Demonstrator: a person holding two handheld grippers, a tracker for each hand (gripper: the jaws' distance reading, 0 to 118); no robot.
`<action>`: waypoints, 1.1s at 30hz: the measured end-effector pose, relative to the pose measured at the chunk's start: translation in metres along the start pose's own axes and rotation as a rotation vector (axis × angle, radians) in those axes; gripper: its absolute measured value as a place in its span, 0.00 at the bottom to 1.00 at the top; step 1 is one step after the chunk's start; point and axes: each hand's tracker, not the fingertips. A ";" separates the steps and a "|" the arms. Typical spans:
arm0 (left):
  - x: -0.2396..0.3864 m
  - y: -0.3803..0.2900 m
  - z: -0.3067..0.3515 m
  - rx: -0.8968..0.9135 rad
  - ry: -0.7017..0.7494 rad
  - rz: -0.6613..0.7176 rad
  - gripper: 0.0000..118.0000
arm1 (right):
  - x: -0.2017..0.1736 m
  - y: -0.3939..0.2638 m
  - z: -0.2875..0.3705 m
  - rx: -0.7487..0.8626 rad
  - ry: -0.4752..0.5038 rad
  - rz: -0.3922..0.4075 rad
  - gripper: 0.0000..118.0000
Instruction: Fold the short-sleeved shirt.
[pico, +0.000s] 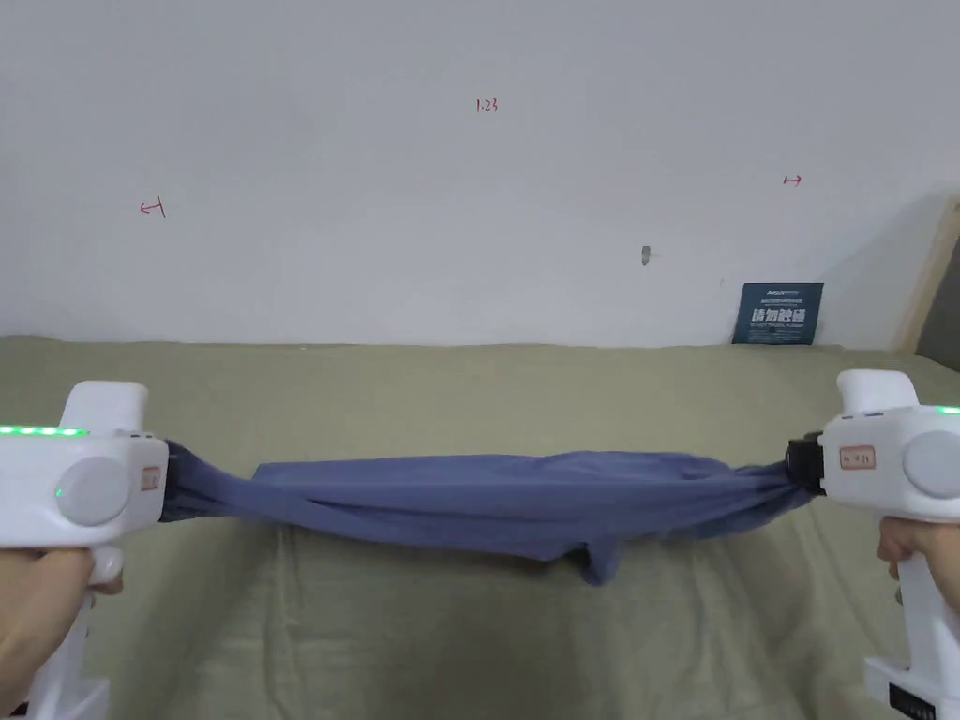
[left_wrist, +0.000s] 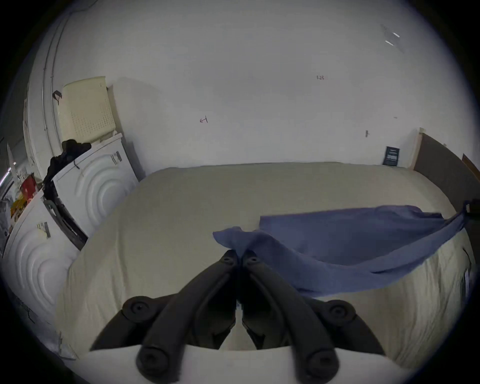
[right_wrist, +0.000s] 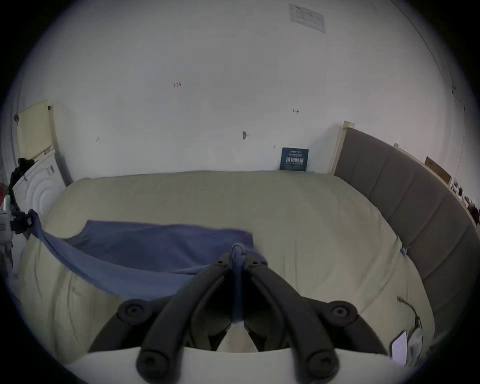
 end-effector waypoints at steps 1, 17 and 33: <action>-0.004 -0.013 0.016 -0.016 -0.012 -0.014 0.01 | 0.004 -0.015 0.017 0.006 -0.002 0.000 0.05; -0.057 -0.230 0.199 -0.169 -0.173 0.022 0.01 | 0.019 -0.252 0.212 -0.167 0.037 0.030 0.05; -0.065 -0.256 0.187 -0.216 -0.146 0.056 1.00 | 0.023 -0.275 0.181 -0.239 -0.029 -0.006 0.97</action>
